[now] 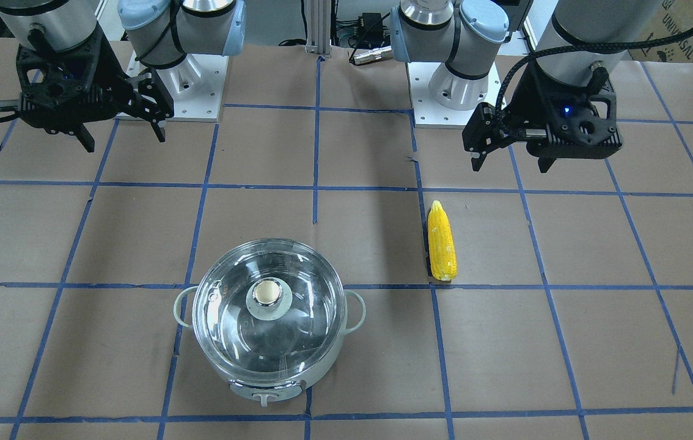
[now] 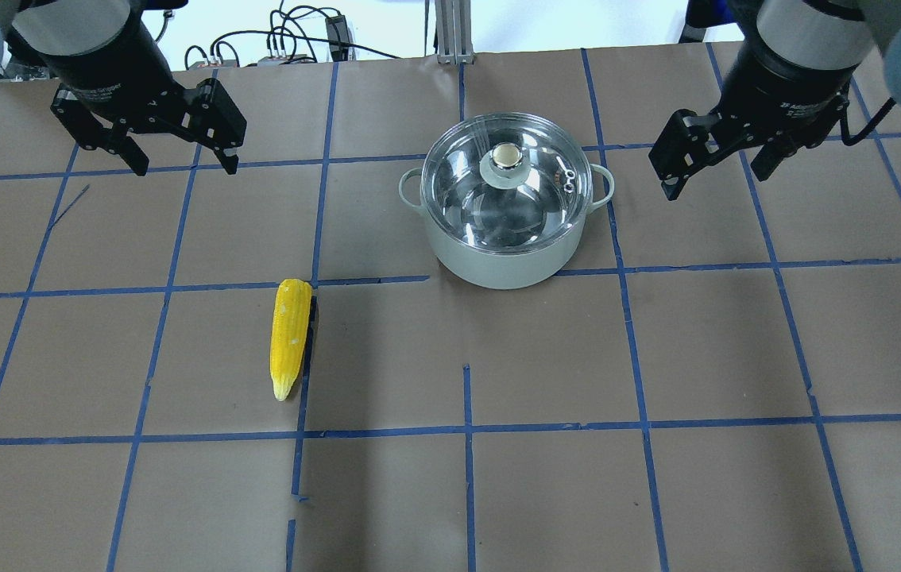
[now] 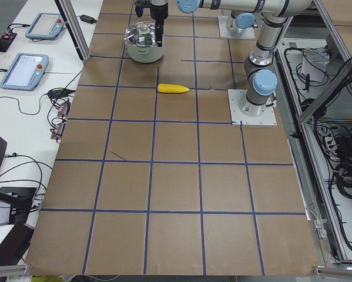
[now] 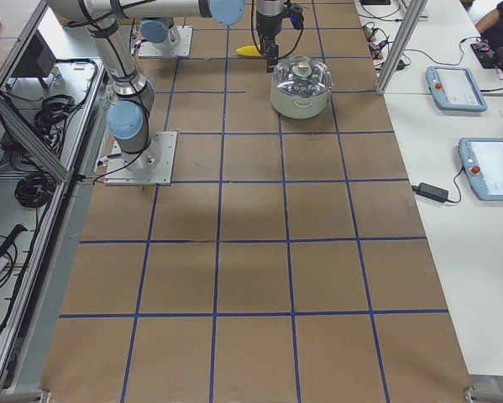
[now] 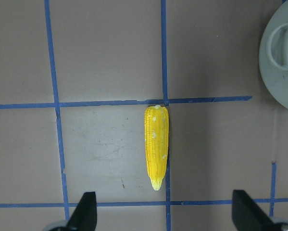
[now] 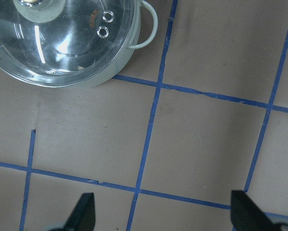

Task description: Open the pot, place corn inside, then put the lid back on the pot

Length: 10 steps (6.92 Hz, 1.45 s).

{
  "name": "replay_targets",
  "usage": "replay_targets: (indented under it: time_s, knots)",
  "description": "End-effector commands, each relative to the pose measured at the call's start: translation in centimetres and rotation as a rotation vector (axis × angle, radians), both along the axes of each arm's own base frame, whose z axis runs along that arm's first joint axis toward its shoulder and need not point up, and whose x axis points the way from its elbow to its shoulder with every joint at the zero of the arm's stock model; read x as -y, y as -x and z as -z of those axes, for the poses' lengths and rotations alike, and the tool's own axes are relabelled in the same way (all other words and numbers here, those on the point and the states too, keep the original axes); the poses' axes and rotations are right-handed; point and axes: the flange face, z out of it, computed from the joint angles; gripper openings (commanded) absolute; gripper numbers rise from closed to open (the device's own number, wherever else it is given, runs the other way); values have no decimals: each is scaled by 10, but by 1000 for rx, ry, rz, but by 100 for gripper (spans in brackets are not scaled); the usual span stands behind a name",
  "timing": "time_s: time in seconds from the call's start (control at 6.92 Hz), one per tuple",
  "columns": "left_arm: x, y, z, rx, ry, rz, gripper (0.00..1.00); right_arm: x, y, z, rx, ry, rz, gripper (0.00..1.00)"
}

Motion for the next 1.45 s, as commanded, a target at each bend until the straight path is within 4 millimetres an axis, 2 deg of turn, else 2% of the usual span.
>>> replay_targets:
  time_s: [0.0, 0.43, 0.72, 1.01, 1.3]
  knots:
    - [-2, 0, -1, 0, 2, 0, 100, 1, -1, -2, 0, 17, 6, 100]
    - [-1, 0, 1, -2, -1, 0, 100, 19, -14, 9, 6, 57, 43, 100]
    - [0, 0, 2, 0, -5, 5, 100, 33, -78, 28, 10, 124, 16, 100]
    - [0, 0, 1, 0, -3, 3, 100, 52, -117, 60, -10, 151, 29, 99]
    - [2, 0, 4, 1, -6, 9, 100, 81, -140, 99, 13, 188, 1, 99]
